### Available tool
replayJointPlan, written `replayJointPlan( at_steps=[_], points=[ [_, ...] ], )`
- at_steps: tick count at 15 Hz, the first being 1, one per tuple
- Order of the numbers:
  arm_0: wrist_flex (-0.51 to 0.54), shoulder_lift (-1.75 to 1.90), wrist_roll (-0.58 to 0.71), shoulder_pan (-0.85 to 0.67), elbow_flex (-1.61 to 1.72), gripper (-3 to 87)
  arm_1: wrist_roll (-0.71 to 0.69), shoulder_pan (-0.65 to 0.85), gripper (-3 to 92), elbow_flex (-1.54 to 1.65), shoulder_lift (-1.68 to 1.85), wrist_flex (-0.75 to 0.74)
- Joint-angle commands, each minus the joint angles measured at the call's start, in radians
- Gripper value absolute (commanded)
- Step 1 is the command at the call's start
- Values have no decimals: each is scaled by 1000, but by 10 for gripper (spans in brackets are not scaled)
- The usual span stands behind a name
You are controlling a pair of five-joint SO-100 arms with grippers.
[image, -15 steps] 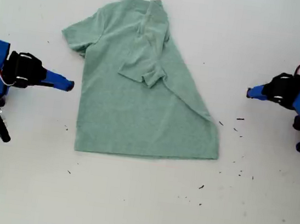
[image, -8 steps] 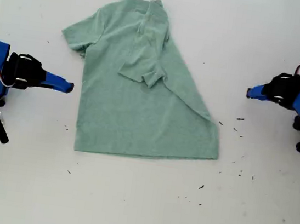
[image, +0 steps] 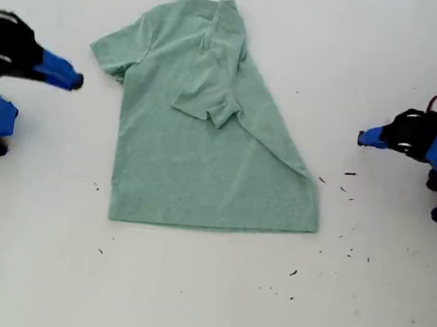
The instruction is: Fold t shirt
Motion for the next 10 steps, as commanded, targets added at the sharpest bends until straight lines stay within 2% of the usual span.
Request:
replayJointPlan(
  at_steps=[1,3,4,6,10],
  points=[
    [81,-158,204,-149,-275,-1,-2,-8,25,66,11,-23],
    [80,-267,238,-233,-247,-2,2,-15,25,66,11,-23],
    [77,-308,256,-272,-232,29,2,-25,25,66,11,-23],
    [74,-351,313,-350,-210,228,0,-26,25,66,11,-23],
    [61,-350,414,-472,-233,262,-5,-26,25,66,11,-23]
  ],
)
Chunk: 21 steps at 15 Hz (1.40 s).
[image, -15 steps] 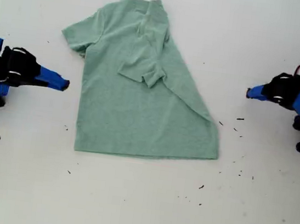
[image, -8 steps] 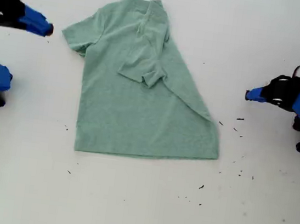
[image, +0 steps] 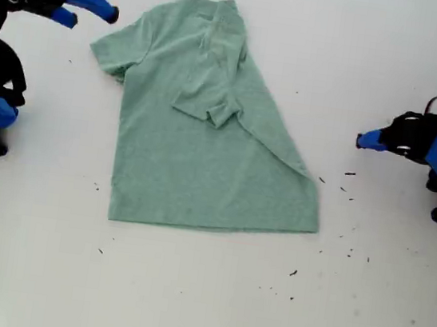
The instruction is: Fold t shirt
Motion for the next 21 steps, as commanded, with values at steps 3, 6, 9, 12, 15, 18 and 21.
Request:
replayJointPlan(
  at_steps=[3,6,9,12,15,18,21],
  points=[
    [-29,-77,49,-110,-44,263,-15,-8,25,66,11,-23],
    [-117,-160,43,-133,28,251,-14,-17,25,66,11,-23],
    [-313,-207,41,-156,259,249,-15,-23,25,66,11,-23],
    [-508,-319,44,-181,422,244,-18,-28,25,66,11,-23],
    [-635,-457,49,-179,476,191,-20,-29,25,66,11,-23],
    [-649,-407,40,-129,454,-3,-20,-29,25,66,11,-23],
    [-492,-199,34,-52,247,-3,-20,-28,25,66,11,-23]
  ],
)
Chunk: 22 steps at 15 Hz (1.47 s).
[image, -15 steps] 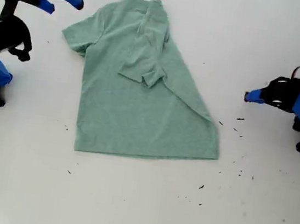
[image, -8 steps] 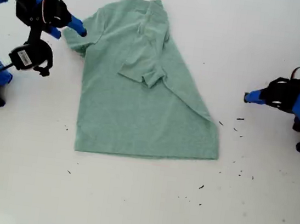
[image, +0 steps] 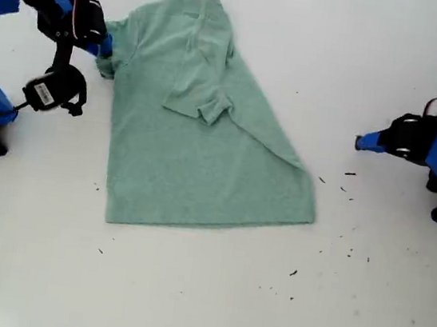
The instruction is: Fold t shirt
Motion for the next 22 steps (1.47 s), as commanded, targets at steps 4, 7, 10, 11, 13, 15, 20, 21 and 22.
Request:
replayJointPlan(
  at_steps=[4,7,10,11,13,15,20,21,22],
  points=[
    [158,123,5,78,-310,-3,-8,-9,25,66,11,-23],
    [48,17,-54,219,-374,-3,-6,-9,25,66,11,-23],
    [6,-342,-66,370,-746,-3,-8,-9,25,66,11,-23],
    [3,-495,-51,396,-911,-3,-6,-9,25,66,11,-23],
    [67,-819,15,402,-1292,197,-6,-12,25,66,11,-23],
    [135,-778,11,371,-1342,252,-3,-12,25,66,11,-23],
    [146,-41,67,202,-735,178,-8,-14,25,67,11,-23],
    [66,187,52,190,-453,134,-8,-12,25,67,11,-23],
    [25,382,9,175,-202,83,-8,-6,25,67,11,-23]
  ],
)
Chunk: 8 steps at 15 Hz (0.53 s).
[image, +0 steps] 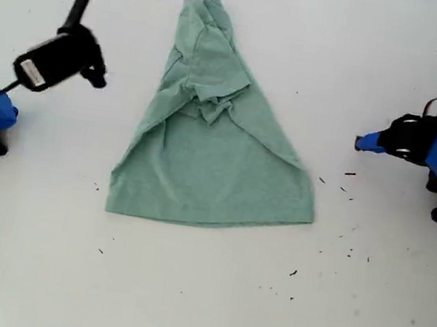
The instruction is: Fold t shirt
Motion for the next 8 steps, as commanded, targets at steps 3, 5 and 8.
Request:
replayJointPlan(
  at_steps=[3,5,8],
  points=[
    [-141,784,-285,104,934,-2,-80,29,25,63,11,-23],
    [-195,1065,-465,255,1267,-2,-155,37,25,57,11,-8],
    [-152,1350,-540,356,1462,-2,-114,-46,25,6,11,-31]
  ],
)
